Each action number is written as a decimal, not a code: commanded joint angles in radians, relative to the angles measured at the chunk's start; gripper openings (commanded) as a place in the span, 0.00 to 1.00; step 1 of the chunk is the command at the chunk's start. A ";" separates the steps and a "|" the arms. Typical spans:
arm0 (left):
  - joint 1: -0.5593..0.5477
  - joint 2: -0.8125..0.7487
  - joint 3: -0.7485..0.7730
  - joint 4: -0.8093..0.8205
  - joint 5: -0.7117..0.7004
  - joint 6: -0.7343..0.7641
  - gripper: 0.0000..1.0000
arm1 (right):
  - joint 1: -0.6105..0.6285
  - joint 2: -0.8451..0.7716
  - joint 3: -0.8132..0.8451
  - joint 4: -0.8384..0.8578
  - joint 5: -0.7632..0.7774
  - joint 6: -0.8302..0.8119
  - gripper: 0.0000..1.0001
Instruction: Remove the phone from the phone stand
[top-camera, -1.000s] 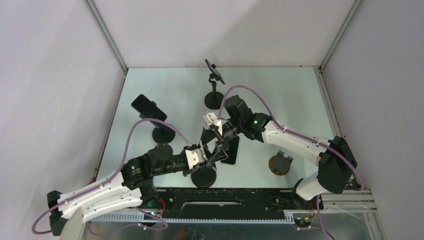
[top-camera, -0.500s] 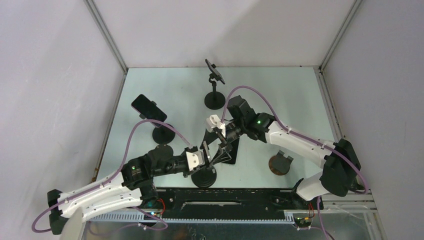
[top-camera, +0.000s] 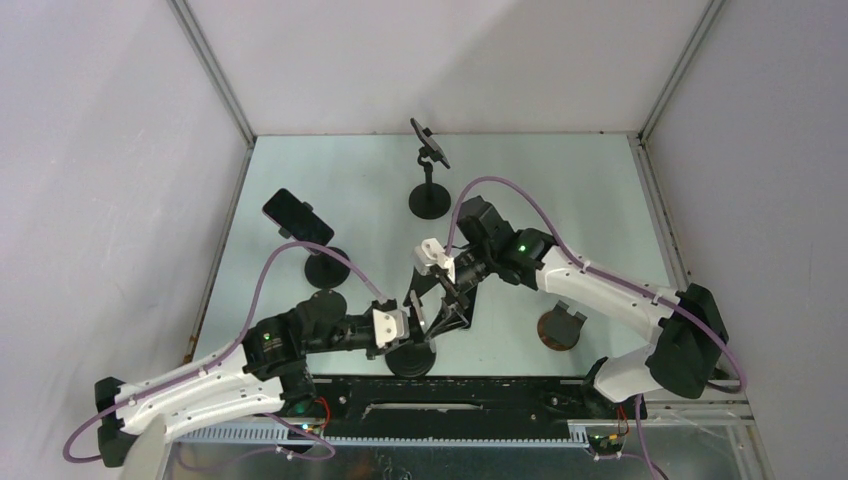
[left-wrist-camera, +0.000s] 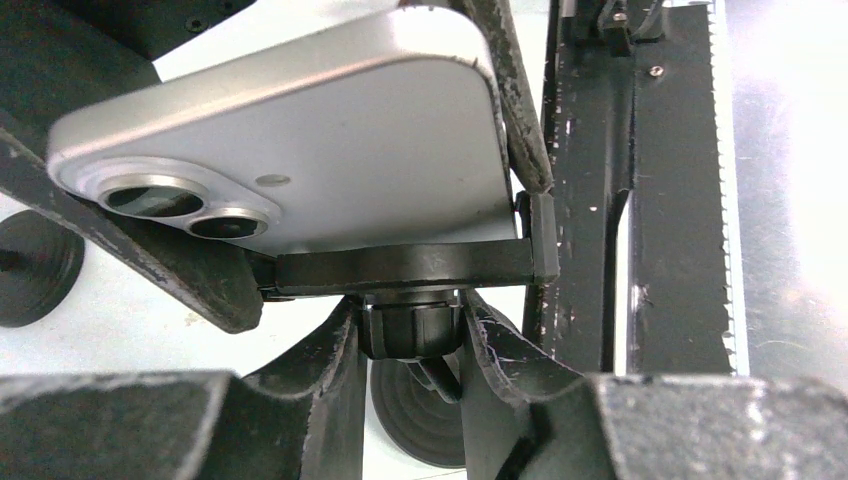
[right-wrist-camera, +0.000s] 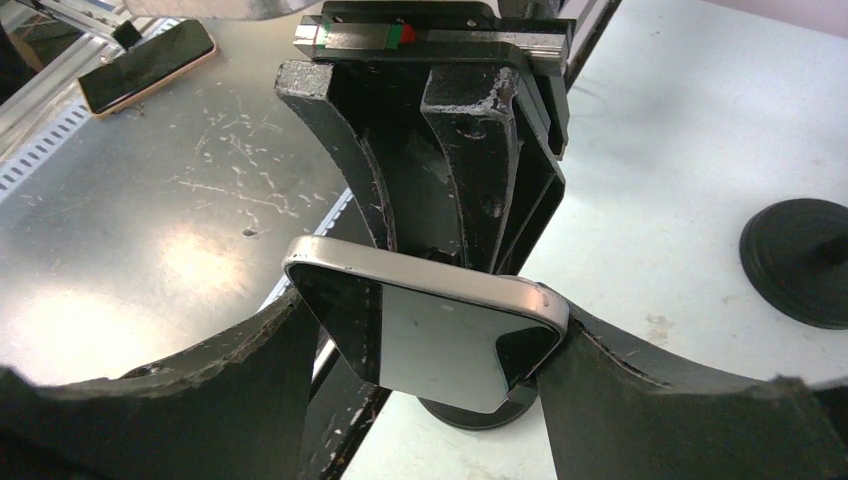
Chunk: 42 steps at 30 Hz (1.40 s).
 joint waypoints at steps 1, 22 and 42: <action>-0.097 -0.022 0.037 0.002 0.441 0.056 0.00 | -0.050 0.019 0.024 0.076 0.281 -0.101 0.00; -0.097 -0.042 0.040 -0.013 0.215 0.012 0.00 | 0.025 -0.098 -0.092 0.234 0.343 0.062 0.00; -0.076 -0.046 0.049 -0.032 0.013 -0.036 0.00 | 0.175 -0.245 -0.193 0.304 0.346 0.151 0.00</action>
